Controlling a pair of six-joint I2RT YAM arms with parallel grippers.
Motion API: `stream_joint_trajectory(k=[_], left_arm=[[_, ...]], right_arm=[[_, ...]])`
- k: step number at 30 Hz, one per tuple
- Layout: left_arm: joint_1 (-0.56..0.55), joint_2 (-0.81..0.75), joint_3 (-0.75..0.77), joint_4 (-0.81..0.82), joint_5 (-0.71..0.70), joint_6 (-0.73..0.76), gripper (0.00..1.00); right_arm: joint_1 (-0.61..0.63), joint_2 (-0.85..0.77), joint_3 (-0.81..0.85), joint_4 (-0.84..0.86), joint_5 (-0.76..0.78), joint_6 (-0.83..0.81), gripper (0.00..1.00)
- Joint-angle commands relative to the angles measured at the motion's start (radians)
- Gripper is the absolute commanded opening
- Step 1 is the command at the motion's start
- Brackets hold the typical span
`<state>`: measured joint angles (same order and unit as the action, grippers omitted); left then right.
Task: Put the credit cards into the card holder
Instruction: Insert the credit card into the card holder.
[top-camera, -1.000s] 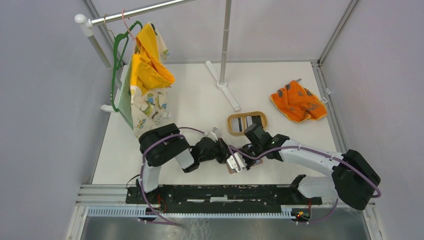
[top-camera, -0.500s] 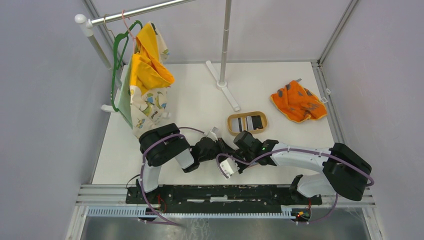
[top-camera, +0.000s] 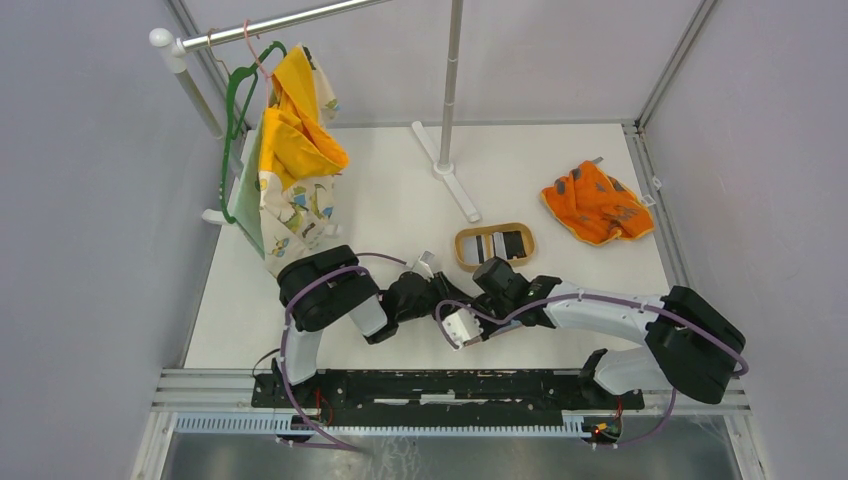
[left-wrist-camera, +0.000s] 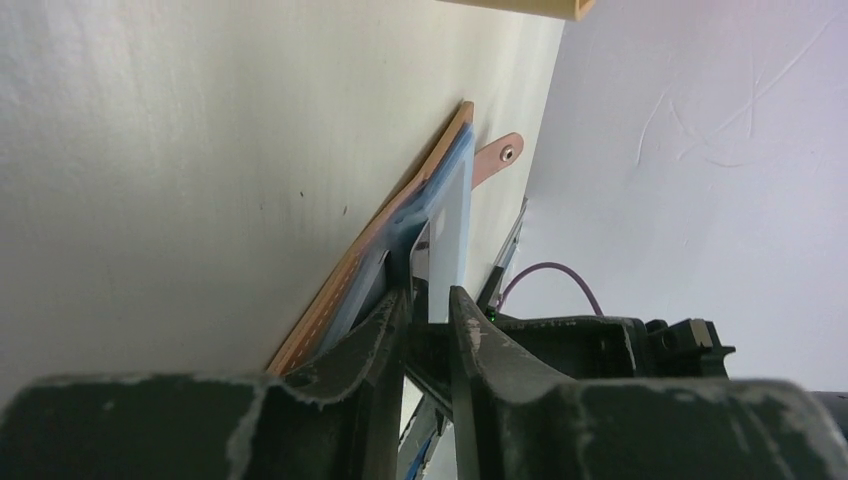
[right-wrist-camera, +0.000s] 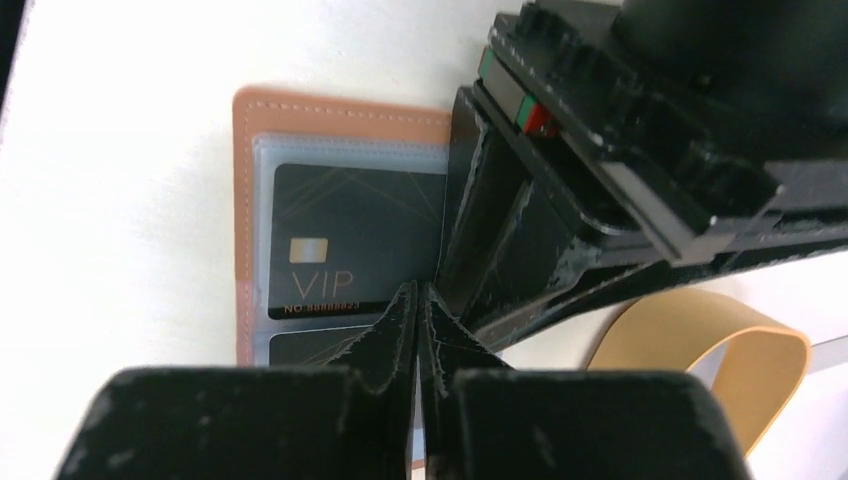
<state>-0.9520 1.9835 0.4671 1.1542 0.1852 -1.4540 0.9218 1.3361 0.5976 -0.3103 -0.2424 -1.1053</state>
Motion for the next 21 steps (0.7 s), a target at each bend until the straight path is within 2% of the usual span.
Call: stream_joint_trajectory(k=[1, 11, 14, 17, 21], left_arm=[[-0.004, 0.007, -0.002, -0.016, 0.026, 0.063, 0.30], [0.006, -0.026, -0.010, -0.028, 0.026, 0.074, 0.33], [0.007, -0.050, -0.012, -0.028, 0.026, 0.089, 0.34], [0.007, -0.104, -0.020, -0.036, 0.015, 0.129, 0.37], [0.007, -0.241, -0.031, -0.113, -0.020, 0.235, 0.41]], right_arm=[[-0.046, -0.023, -0.010, -0.013, 0.054, -0.024, 0.04], [-0.136, -0.057, -0.013, -0.036, -0.004, -0.032, 0.04], [-0.168, -0.077, 0.012, -0.078, -0.140, -0.030, 0.06], [-0.238, -0.117, 0.034, -0.124, -0.311, -0.028, 0.15], [-0.335, -0.163, 0.049, -0.156, -0.433, -0.021, 0.24]])
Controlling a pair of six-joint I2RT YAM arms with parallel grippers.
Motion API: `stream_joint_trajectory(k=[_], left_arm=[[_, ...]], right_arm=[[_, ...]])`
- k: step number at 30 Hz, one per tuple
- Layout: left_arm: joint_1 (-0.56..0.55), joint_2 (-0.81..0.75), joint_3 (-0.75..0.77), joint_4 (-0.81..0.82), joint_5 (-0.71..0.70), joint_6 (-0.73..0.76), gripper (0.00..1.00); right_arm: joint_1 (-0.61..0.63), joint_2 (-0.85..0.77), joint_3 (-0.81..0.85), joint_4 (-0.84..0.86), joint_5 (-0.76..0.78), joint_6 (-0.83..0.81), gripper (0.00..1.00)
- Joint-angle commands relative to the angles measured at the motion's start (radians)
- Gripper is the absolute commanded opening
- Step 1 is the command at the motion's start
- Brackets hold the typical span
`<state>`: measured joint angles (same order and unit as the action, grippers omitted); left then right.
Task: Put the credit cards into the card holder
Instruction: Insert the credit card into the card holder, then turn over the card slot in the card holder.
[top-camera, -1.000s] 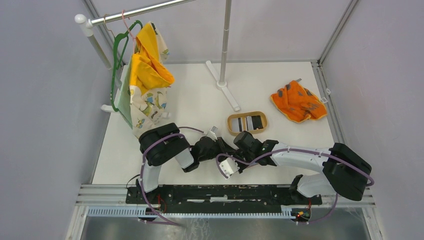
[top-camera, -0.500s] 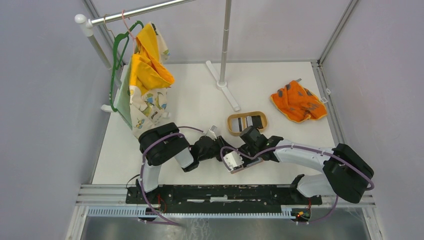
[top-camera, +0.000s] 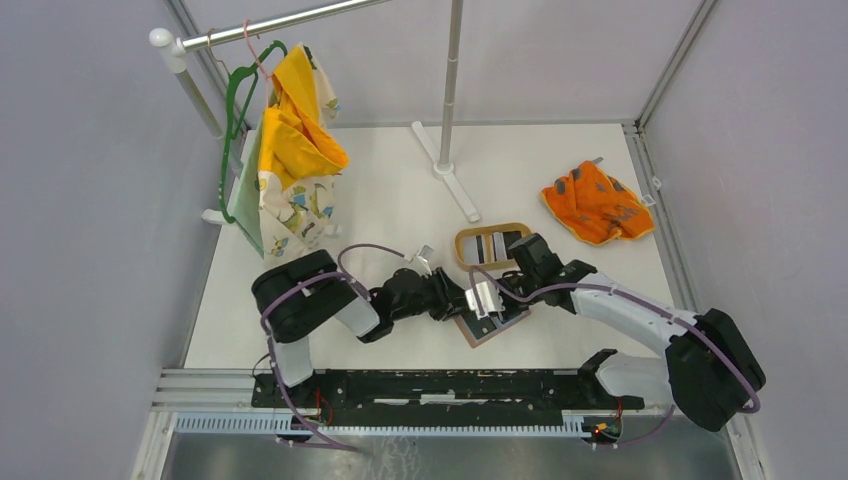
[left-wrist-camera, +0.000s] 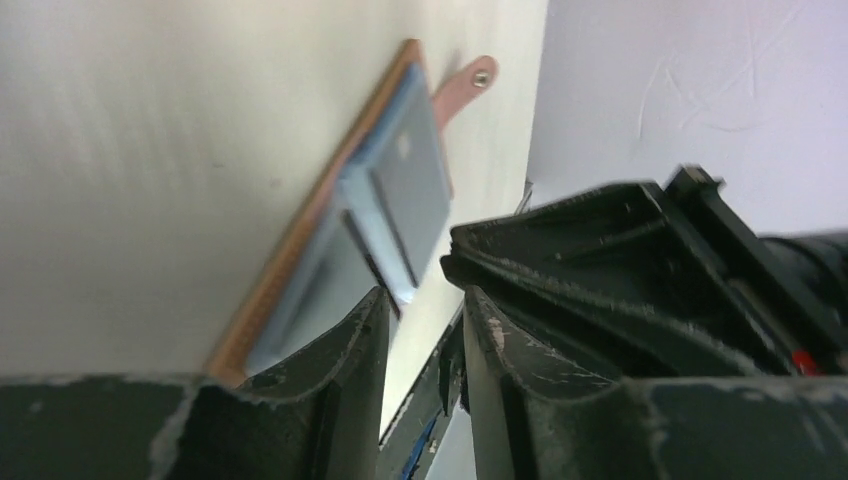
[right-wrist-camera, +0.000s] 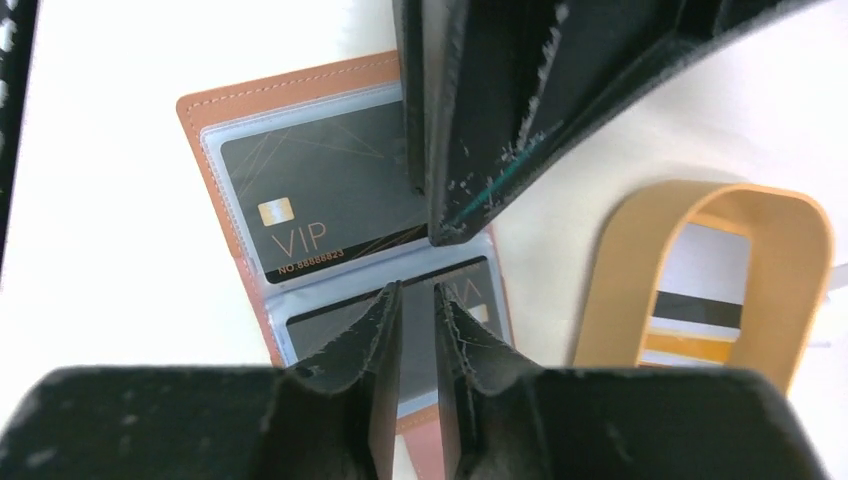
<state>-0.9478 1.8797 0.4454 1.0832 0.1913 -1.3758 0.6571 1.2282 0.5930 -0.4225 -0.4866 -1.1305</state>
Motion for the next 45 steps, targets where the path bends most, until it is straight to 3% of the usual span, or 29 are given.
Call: stream_joint_trajectory(k=[1, 6, 11, 13, 17, 19, 21, 24, 28, 35, 45], left_arm=[[0.001, -0.177, -0.015, -0.071, -0.042, 0.194, 0.41], [-0.021, -0.478, -0.024, -0.340, -0.181, 0.445, 0.42], [-0.061, -0.791, 0.011, -0.644, -0.426, 0.715, 0.49], [-0.062, -0.875, 0.010, -0.692, -0.507, 0.754, 0.62], [-0.060, -0.902, 0.035, -0.808, -0.640, 0.736, 0.98], [-0.060, -0.863, 0.066, -0.866, -0.643, 0.722, 1.00], [-0.060, -0.828, 0.070, -0.877, -0.610, 0.693, 1.00], [-0.060, -0.801, 0.007, -0.747, -0.513, 0.665, 0.97], [-0.061, -0.754, -0.078, -0.549, -0.388, 0.637, 0.84], [-0.072, -0.601, -0.104, -0.337, -0.262, 0.599, 0.57], [-0.107, -0.388, -0.039, -0.185, -0.196, 0.565, 0.48]], right_arm=[[-0.094, -0.064, 0.059, -0.052, -0.212, 0.007, 0.26], [-0.220, -0.114, 0.067, -0.083, -0.332, 0.047, 0.38], [-0.352, -0.110, 0.068, -0.091, -0.418, 0.158, 0.52], [-0.414, -0.089, 0.072, -0.094, -0.476, 0.219, 0.54], [-0.509, -0.023, 0.064, -0.099, -0.576, 0.348, 0.55], [-0.535, 0.014, 0.064, -0.105, -0.594, 0.387, 0.56], [-0.547, 0.050, 0.060, -0.092, -0.586, 0.437, 0.55], [-0.555, 0.105, 0.065, -0.069, -0.546, 0.556, 0.54], [-0.557, 0.158, 0.081, -0.075, -0.533, 0.623, 0.53], [-0.557, 0.185, 0.055, 0.005, -0.483, 0.763, 0.53], [-0.556, 0.232, 0.059, 0.008, -0.413, 0.808, 0.52]])
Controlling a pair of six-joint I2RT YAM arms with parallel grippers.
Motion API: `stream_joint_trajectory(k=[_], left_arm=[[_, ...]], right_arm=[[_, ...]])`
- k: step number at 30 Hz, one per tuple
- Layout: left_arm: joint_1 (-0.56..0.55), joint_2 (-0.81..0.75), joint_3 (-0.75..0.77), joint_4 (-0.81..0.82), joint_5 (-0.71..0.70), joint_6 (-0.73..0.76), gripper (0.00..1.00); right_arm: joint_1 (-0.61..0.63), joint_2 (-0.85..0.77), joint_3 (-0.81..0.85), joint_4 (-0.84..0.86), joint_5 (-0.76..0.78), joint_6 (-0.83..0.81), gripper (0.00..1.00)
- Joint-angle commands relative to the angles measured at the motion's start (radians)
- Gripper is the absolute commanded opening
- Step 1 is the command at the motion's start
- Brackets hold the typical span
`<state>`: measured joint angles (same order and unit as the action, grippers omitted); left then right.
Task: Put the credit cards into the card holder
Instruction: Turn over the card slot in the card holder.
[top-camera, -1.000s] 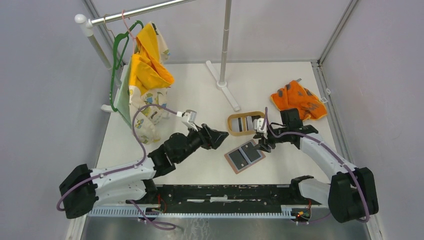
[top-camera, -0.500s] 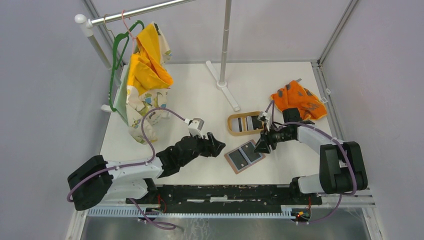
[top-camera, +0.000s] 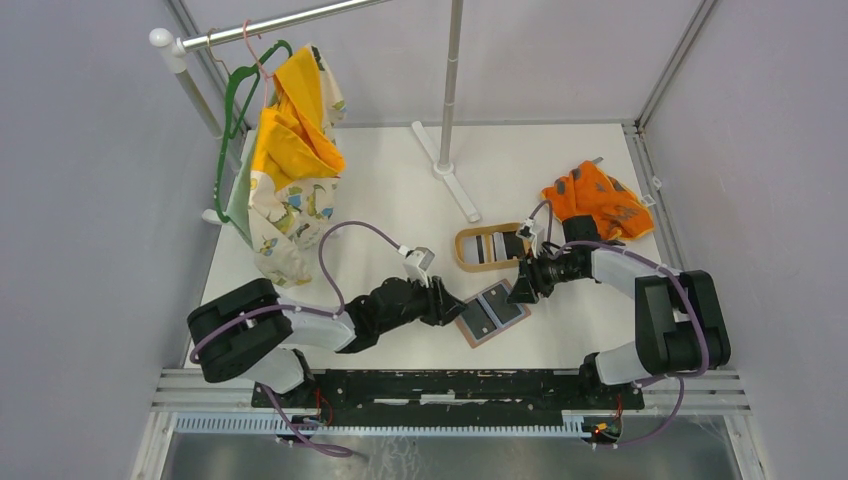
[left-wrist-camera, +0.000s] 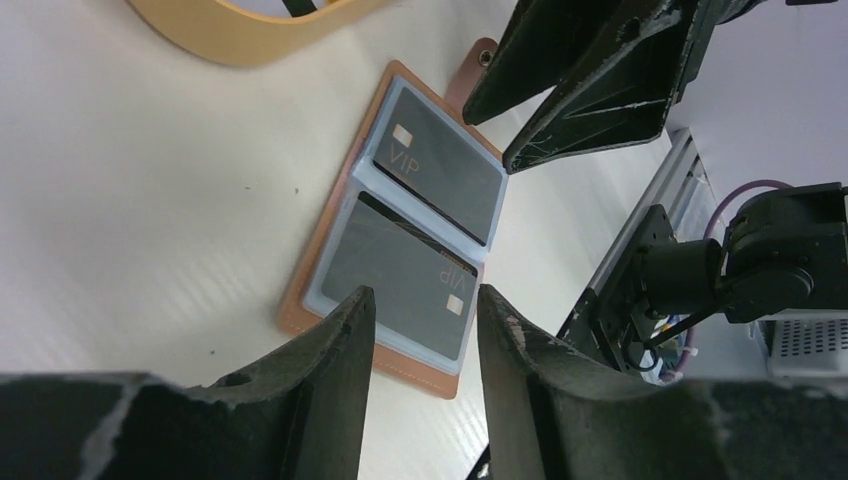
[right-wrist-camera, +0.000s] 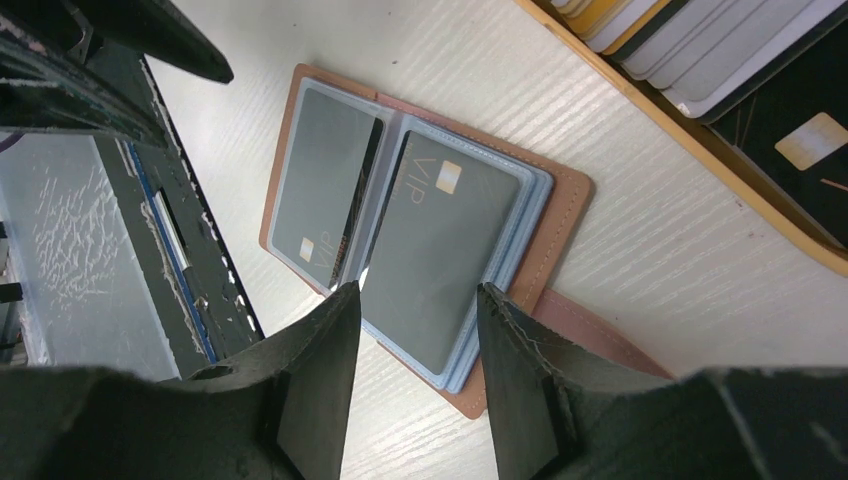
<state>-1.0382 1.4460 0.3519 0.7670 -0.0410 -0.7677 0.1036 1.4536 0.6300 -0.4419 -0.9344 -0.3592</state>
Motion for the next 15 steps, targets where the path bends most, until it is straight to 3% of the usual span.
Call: stream_joint_trajectory(k=[1, 15], left_arm=[[-0.019, 0.061, 0.064, 0.133, 0.036, -0.044, 0.47], [-0.043, 0.296, 0.226, 0.085, 0.092, -0.068, 0.27]], right_arm=[[-0.003, 0.010, 0.023, 0.027, 0.036, 0.039, 0.52], [-0.002, 0.052, 0.020, 0.029, 0.046, 0.072, 0.49]])
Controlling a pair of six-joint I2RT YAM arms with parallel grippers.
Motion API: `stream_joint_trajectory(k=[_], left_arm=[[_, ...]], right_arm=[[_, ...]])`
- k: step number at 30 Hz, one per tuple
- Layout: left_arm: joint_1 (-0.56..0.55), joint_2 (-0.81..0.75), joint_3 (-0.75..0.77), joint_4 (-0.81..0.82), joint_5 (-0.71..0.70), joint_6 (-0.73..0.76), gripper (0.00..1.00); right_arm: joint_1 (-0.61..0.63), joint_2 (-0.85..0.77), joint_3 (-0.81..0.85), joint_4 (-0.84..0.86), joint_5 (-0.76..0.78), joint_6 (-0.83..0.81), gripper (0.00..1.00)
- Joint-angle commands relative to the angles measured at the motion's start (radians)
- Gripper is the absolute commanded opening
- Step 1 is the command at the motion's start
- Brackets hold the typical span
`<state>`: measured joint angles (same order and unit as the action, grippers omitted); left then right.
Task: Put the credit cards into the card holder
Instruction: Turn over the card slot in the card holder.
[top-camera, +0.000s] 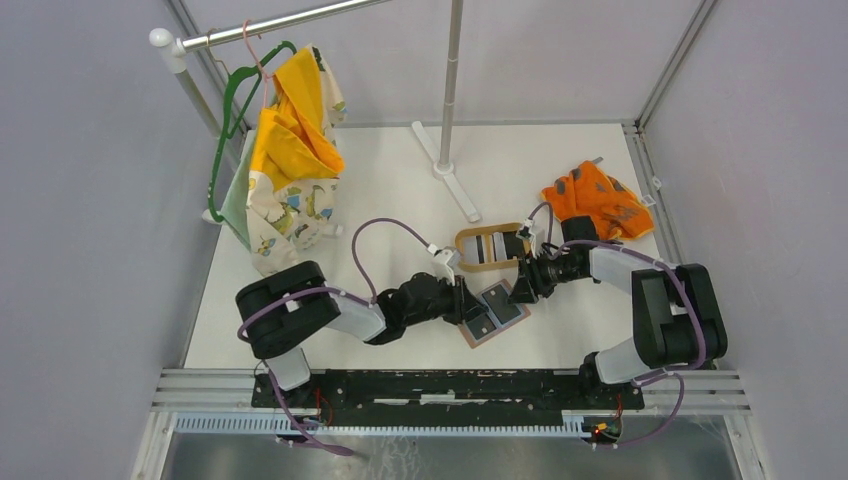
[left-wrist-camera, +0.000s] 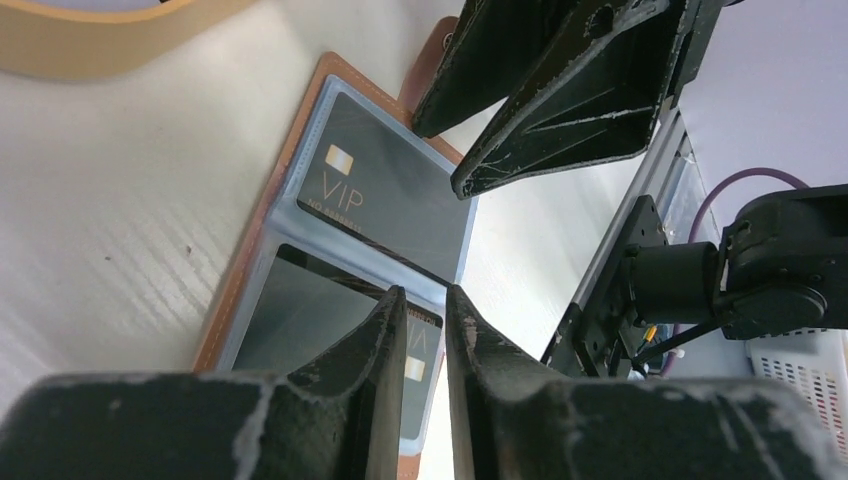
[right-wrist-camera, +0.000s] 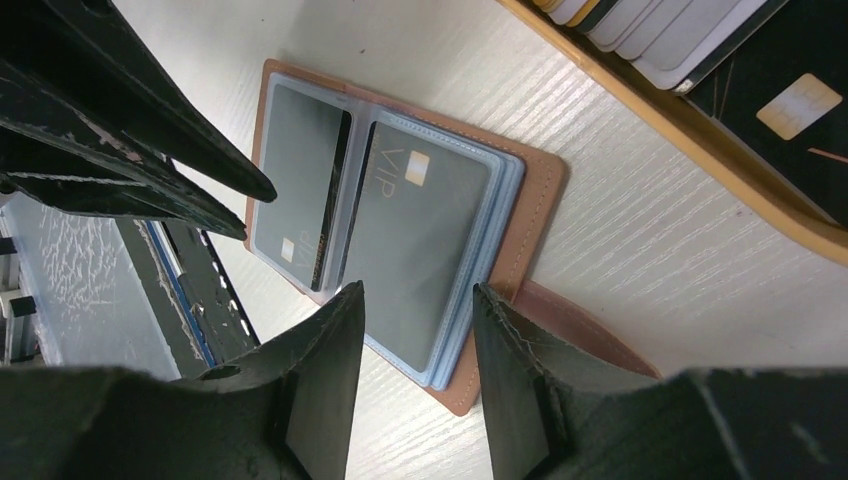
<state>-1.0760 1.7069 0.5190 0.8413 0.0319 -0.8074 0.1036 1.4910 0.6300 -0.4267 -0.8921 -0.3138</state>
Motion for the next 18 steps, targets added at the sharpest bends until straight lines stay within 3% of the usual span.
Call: stream_joint_trajectory(k=[1, 6, 18], left_arm=[[-0.006, 0.043, 0.069, -0.007, 0.017, -0.027, 0.26], [-0.005, 0.069, 0.101, -0.076, -0.002, -0.016, 0.20], [-0.005, 0.096, 0.119, -0.104, -0.010, -0.015, 0.19]], right_arm=[[-0.003, 0.020, 0.022, 0.013, 0.004, 0.028, 0.49], [-0.003, 0.031, 0.022, 0.011, -0.008, 0.039, 0.46], [-0.003, 0.036, 0.027, 0.003, -0.118, 0.049, 0.40]])
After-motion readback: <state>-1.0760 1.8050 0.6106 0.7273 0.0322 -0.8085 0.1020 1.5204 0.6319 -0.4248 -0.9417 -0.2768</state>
